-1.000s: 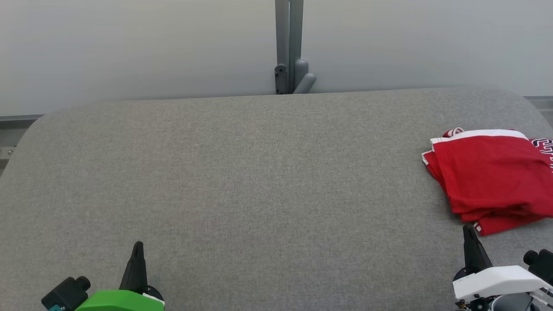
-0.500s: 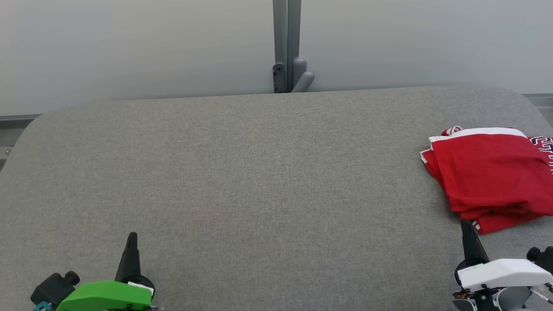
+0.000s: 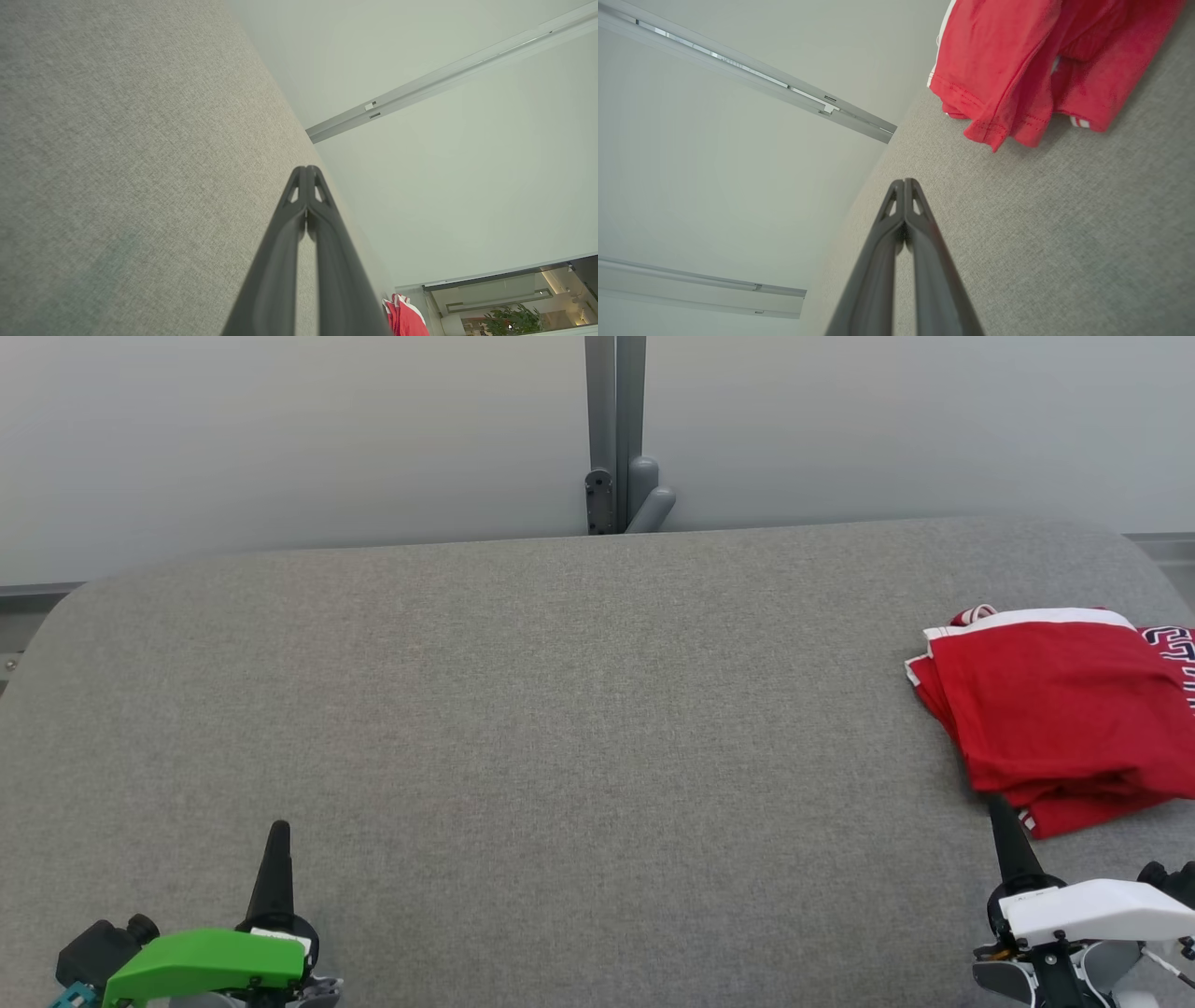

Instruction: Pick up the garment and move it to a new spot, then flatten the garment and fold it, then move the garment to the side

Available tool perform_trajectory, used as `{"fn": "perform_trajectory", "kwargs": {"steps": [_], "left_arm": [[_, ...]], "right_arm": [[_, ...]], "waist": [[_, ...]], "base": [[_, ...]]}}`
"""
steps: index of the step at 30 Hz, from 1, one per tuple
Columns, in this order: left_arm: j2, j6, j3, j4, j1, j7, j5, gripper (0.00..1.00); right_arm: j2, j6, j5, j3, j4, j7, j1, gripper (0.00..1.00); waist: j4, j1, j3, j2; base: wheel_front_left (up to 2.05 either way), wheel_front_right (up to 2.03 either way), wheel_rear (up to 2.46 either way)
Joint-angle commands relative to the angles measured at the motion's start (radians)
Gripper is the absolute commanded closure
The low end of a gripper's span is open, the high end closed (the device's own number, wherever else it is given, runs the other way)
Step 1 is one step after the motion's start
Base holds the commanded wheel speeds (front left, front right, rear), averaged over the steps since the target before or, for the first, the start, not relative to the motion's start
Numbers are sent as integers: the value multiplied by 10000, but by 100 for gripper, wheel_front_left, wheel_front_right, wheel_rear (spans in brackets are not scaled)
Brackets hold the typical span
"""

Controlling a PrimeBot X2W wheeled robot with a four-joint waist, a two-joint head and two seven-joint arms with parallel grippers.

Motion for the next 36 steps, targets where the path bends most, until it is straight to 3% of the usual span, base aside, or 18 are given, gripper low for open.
{"fn": "perform_trajectory", "kwargs": {"steps": [1, 36], "left_arm": [[36, -55, 90, -92, -237, 61, -272, 100], [51, -122, 457, -239, -669, 860, -3277, 100]], "right_arm": [[-62, -4, 274, 15, -120, 72, -219, 100], [-96, -3, 3781, 74, -114, 906, -648, 100]], "waist": [[-4, 0, 4, 60], [-132, 0, 106, 92]], "base": [[0, 0, 0], [0, 0, 0]]}}
